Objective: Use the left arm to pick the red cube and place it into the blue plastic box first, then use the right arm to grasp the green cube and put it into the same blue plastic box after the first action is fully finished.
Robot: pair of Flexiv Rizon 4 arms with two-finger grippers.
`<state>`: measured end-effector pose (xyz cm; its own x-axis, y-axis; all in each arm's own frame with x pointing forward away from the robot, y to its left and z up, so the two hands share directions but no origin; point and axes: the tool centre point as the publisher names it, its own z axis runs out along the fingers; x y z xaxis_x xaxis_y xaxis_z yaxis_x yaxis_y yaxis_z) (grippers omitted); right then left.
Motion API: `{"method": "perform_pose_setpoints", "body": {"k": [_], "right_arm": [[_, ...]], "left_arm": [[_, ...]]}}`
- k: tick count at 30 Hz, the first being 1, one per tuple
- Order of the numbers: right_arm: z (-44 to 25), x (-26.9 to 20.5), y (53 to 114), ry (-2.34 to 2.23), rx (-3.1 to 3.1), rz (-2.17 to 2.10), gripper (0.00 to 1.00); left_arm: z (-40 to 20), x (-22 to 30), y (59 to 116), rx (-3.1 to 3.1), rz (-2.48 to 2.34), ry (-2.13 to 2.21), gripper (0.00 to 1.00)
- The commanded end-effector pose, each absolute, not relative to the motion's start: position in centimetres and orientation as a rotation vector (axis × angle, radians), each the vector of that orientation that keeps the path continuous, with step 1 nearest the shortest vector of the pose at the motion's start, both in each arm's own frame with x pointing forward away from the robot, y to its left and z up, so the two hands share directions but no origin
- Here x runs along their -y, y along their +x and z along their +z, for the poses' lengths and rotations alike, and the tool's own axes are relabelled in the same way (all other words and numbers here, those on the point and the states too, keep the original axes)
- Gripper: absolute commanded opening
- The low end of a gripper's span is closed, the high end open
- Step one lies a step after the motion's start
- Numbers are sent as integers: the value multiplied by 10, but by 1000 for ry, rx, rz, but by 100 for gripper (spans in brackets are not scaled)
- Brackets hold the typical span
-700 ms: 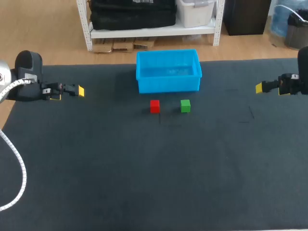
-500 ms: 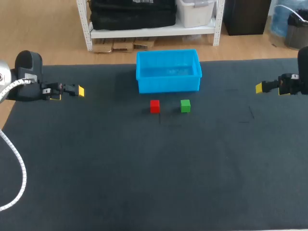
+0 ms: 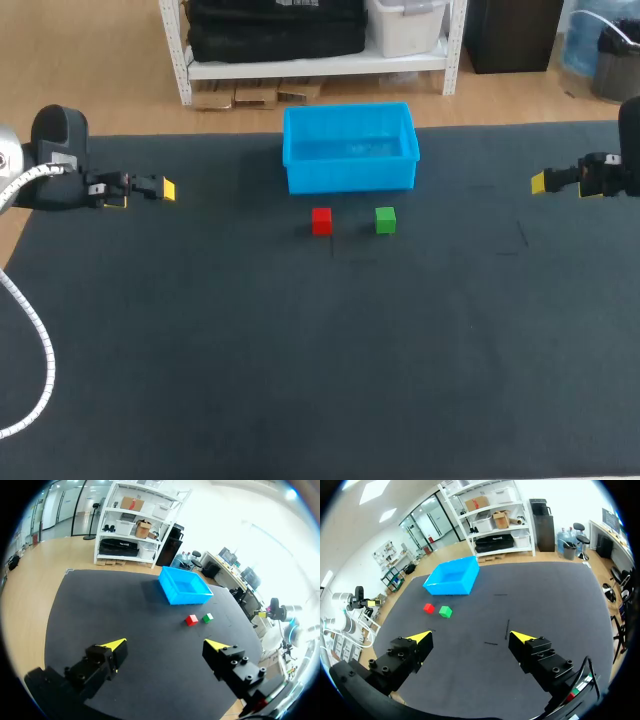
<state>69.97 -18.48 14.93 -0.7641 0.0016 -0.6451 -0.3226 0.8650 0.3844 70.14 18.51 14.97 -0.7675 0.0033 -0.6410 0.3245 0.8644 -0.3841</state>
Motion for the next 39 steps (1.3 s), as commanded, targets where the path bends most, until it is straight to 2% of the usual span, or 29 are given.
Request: {"method": "perform_pose_setpoints", "body": {"k": [1, 5, 12, 27, 39], "right_arm": [[150, 185, 700, -232, -2371, 638, 100], [150, 185, 700, -232, -2371, 638, 100], [150, 185, 700, -232, -2371, 638, 100], [150, 185, 700, -232, -2371, 638, 100], [150, 185, 700, -232, -2371, 638, 100]], "left_arm": [[150, -185, 701, -2376, -639, 236, 100], [151, -182, 704, -2391, -628, 246, 100], [161, -140, 728, -2520, -413, 293, 100], [159, -72, 746, -2642, -347, 248, 100], [159, -66, 742, -2645, -412, 319, 100]]}}
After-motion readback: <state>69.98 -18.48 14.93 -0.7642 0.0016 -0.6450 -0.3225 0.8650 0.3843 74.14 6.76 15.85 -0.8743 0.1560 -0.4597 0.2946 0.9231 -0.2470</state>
